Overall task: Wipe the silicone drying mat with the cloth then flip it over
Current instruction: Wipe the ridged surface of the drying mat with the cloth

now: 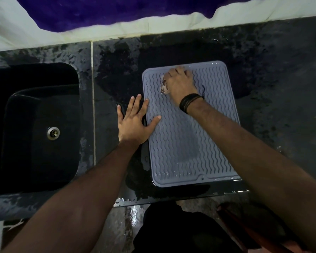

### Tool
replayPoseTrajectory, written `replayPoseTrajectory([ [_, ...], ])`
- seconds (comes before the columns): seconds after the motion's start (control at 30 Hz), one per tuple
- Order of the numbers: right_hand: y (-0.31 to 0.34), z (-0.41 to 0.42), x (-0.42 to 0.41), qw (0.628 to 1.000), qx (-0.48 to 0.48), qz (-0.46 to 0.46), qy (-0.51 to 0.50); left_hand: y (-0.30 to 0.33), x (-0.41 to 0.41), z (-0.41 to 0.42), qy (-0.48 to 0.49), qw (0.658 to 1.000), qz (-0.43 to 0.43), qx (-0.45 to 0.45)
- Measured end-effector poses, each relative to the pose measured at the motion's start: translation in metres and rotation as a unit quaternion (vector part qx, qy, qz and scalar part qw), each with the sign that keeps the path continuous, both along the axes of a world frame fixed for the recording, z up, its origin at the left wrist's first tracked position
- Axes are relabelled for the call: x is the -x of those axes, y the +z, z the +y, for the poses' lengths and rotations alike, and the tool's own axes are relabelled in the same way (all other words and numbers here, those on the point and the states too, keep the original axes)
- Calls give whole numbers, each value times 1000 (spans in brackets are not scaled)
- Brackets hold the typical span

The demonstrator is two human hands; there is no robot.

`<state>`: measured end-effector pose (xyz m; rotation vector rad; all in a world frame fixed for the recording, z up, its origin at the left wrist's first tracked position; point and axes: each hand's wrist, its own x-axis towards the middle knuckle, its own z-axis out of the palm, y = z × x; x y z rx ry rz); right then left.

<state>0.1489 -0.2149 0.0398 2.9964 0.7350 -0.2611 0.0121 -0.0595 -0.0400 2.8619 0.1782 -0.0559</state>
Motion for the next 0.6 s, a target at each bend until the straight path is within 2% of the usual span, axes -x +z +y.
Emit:
replayPoseTrajectory([
  [0.17, -9, -26, 66, 999, -44, 8, 8, -3, 1, -1, 4, 1000, -9, 2],
  [0.33, -11, -48, 124, 998, -42, 47, 13, -1, 1, -1, 2, 1000, -7, 7],
  [0.53, -3, -30, 84, 993, -110, 17, -31, 2, 0, 1, -6, 1000, 8, 13],
  [0.6, -6, -17, 79, 995, -91, 22, -20, 3, 1, 1, -8, 1000, 10, 8],
])
